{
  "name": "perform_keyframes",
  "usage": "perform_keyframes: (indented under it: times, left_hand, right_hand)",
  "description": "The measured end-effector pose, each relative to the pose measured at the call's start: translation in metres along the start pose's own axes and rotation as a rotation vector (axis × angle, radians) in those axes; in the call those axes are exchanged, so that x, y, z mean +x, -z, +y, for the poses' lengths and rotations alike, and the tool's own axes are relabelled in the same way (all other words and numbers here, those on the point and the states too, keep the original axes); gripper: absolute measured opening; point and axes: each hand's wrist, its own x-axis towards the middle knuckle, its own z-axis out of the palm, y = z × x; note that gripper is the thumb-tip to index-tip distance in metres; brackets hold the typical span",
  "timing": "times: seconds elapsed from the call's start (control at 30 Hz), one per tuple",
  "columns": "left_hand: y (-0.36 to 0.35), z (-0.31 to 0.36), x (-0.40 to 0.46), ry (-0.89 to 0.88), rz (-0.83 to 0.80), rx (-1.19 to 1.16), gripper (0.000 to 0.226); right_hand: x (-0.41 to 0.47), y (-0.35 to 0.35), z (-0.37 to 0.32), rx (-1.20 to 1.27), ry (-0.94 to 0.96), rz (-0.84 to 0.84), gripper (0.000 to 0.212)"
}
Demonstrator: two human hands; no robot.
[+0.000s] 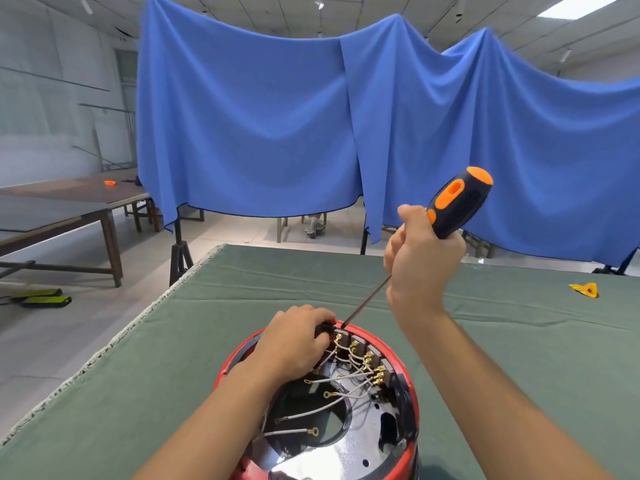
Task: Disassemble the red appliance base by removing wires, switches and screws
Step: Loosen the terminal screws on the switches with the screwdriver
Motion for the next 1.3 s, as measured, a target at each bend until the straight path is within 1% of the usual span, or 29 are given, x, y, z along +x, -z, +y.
perform_keyframes:
  times: [0.2,0.37,0.43,0.57,0.73,0.8,0.87,0.97,1.1,1.3]
  left_hand:
    - [0.001,0.001,-0.001,-0.001,0.01,-0.005,0.035]
    - [0.003,0.002,-0.004,0.001,-0.007,-0.015,0.043]
    - [0.004,0.003,-0.004,0.0,-0.011,-0.017,0.045]
    - [0.004,0.004,-0.005,-0.007,-0.005,-0.031,0.045]
    - [0.006,0.007,-0.005,-0.002,0.001,-0.049,0.045]
    - [0.006,0.008,-0.005,0.009,0.009,-0.067,0.045]
    - [0.006,0.008,-0.006,0.017,0.011,-0.068,0.045]
    - [0.006,0.008,-0.005,0.025,0.012,-0.068,0.043]
    - [0.007,0.008,-0.005,0.022,0.013,-0.069,0.044]
    - [0.007,0.007,-0.006,0.023,0.01,-0.072,0.048]
  right_hand:
    - [-0.003,0.001,0.001,-0.018,0.003,0.003,0.033]
    - [-0.004,0.002,0.004,-0.013,0.007,0.007,0.036]
    - [-0.003,0.0,0.004,-0.056,0.024,-0.014,0.033]
    - [-0.003,-0.004,0.007,-0.129,0.033,-0.07,0.037]
    - [-0.003,-0.009,0.008,-0.253,0.045,-0.159,0.024]
    - [0.002,-0.01,0.008,-0.292,0.024,-0.169,0.025]
    - [0.01,-0.011,0.01,-0.296,-0.012,-0.143,0.03]
    - [0.028,-0.009,0.016,-0.28,-0.068,-0.045,0.034]
    - [0.048,-0.004,0.025,-0.258,-0.17,0.064,0.028]
    - [0.064,-0.006,0.034,-0.294,-0.291,0.084,0.022]
